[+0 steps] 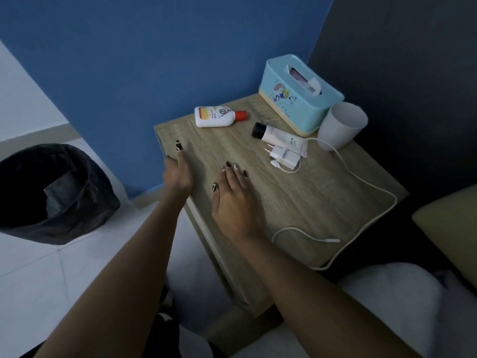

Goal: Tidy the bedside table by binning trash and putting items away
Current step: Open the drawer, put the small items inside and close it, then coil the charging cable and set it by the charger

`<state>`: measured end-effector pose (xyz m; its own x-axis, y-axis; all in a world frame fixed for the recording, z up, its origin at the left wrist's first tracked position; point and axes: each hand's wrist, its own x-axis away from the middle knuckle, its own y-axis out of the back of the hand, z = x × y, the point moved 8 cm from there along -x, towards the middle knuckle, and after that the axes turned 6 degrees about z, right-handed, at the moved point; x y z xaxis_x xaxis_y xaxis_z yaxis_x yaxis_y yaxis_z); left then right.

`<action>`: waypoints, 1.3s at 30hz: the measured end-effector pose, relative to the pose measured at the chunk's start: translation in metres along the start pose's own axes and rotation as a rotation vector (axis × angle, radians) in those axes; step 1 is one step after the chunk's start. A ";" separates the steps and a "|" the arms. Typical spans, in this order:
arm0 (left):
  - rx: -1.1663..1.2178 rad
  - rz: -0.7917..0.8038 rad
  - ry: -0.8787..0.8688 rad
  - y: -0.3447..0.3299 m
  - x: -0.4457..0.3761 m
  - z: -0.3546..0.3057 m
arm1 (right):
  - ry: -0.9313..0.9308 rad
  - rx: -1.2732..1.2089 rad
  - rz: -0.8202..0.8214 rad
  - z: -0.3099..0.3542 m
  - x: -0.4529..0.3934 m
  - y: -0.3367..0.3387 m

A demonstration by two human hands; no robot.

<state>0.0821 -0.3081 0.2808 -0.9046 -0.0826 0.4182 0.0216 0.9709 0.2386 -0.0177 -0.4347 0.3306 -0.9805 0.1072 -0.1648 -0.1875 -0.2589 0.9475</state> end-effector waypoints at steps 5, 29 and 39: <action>-0.073 -0.046 -0.083 0.000 0.000 0.002 | -0.003 -0.029 -0.046 -0.001 -0.001 0.000; -0.878 -0.056 -0.550 -0.025 0.020 -0.035 | -0.011 -0.036 -0.059 -0.003 0.004 -0.010; -0.929 0.007 -0.505 -0.025 0.020 -0.036 | -0.011 -0.049 -0.087 -0.002 0.003 -0.002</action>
<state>0.0787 -0.3427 0.3153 -0.9706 0.2331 0.0597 0.1516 0.3998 0.9040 -0.0209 -0.4354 0.3279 -0.9596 0.1414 -0.2431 -0.2753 -0.2944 0.9152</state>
